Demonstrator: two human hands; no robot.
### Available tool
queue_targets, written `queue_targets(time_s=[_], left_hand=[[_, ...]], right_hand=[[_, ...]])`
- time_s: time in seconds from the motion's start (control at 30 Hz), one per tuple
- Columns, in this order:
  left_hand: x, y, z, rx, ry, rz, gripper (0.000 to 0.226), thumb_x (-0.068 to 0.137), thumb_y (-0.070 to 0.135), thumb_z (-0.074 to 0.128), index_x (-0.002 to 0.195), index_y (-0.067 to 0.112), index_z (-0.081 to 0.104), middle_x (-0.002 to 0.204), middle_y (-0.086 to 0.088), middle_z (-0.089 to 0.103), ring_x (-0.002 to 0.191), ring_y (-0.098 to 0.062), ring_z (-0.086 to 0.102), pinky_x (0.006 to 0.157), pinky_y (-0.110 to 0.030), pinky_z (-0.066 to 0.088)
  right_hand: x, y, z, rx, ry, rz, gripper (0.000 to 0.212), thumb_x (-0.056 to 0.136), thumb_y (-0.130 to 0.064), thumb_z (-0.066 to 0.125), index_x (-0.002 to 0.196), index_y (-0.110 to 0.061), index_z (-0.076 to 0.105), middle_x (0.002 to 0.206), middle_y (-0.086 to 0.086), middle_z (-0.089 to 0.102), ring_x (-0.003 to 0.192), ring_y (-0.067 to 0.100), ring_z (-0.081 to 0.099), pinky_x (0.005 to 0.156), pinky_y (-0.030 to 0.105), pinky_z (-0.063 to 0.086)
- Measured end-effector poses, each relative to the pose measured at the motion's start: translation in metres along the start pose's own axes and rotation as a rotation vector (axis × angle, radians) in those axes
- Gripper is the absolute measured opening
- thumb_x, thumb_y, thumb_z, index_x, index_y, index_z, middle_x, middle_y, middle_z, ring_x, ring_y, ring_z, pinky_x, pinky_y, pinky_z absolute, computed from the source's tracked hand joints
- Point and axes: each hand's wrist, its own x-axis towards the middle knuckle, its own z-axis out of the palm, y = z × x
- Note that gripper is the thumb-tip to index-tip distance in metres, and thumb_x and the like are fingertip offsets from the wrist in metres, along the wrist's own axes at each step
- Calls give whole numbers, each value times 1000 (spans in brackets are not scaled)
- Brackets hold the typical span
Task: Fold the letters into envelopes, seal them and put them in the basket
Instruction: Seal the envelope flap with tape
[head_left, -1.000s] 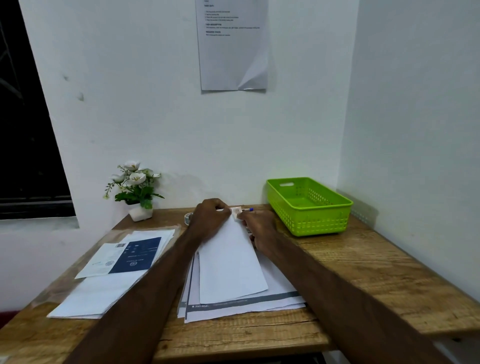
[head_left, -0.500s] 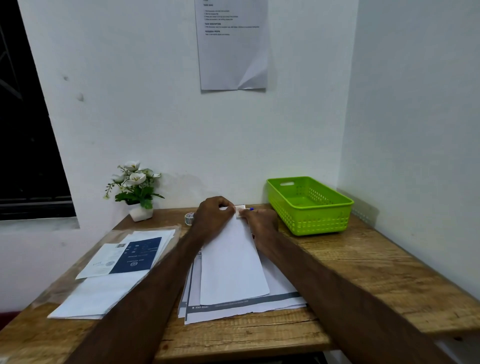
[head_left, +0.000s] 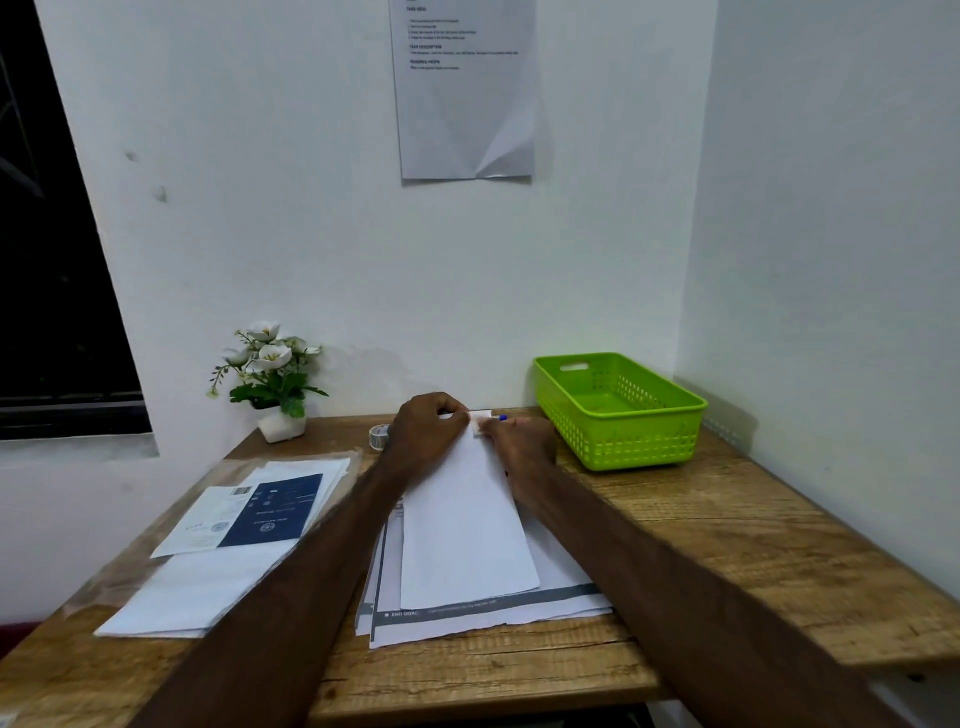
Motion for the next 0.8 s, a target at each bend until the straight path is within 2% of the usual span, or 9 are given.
queue_targets(time_s=[0.23, 0.33, 0.4, 0.5, 0.6, 0.7, 0.8], left_hand=[[1, -3, 1, -11, 3, 9, 9, 88, 28, 70, 81, 26, 75, 86, 14, 73, 90, -7, 67, 84, -28, 51], [0, -2, 1, -13, 10, 7, 21, 86, 44, 73, 82, 24, 77, 85, 16, 74, 85, 1, 66, 73, -21, 48], [-1, -1, 1, -16, 11, 8, 21, 85, 46, 75, 81, 25, 77, 84, 16, 73, 83, 6, 64, 69, -17, 45], [-2, -1, 1, -18, 16, 23, 11, 84, 36, 77, 78, 28, 75, 80, 18, 72, 80, 8, 63, 69, -17, 43], [-1, -3, 1, -27, 17, 34, 8, 84, 33, 76, 76, 30, 75, 79, 20, 72, 81, 8, 64, 70, -17, 43], [1, -6, 2, -35, 14, 43, 9, 84, 34, 75, 77, 29, 75, 81, 19, 73, 82, 8, 65, 72, -18, 45], [3, -9, 3, -23, -6, 55, 12, 85, 38, 73, 74, 34, 73, 81, 20, 73, 83, 7, 65, 74, -21, 48]], right_hand=[[1, -1, -1, -50, -4, -11, 43, 45, -50, 80, 69, -18, 65, 73, 0, 64, 62, 19, 57, 57, 28, 45], [-2, -3, -2, -73, -1, -27, 59, 36, -66, 75, 69, -19, 63, 71, -1, 58, 62, 20, 53, 55, 28, 41], [-2, -3, -2, -84, 9, -32, 69, 31, -72, 72, 72, -17, 66, 71, -1, 57, 62, 20, 52, 54, 27, 40], [-3, -3, -4, -71, -7, -23, 49, 45, -56, 81, 64, -17, 59, 73, 0, 60, 64, 20, 54, 57, 29, 43], [-1, -2, -4, -72, -14, -19, 41, 50, -47, 83, 62, -18, 57, 73, 2, 63, 64, 21, 57, 56, 29, 44], [-1, -2, -4, -73, -4, -8, 47, 46, -48, 81, 73, -12, 69, 82, 4, 74, 72, 23, 71, 60, 32, 54], [-2, -2, -6, -83, -22, -27, 51, 48, -53, 80, 75, -11, 72, 80, 4, 75, 72, 22, 72, 62, 34, 56]])
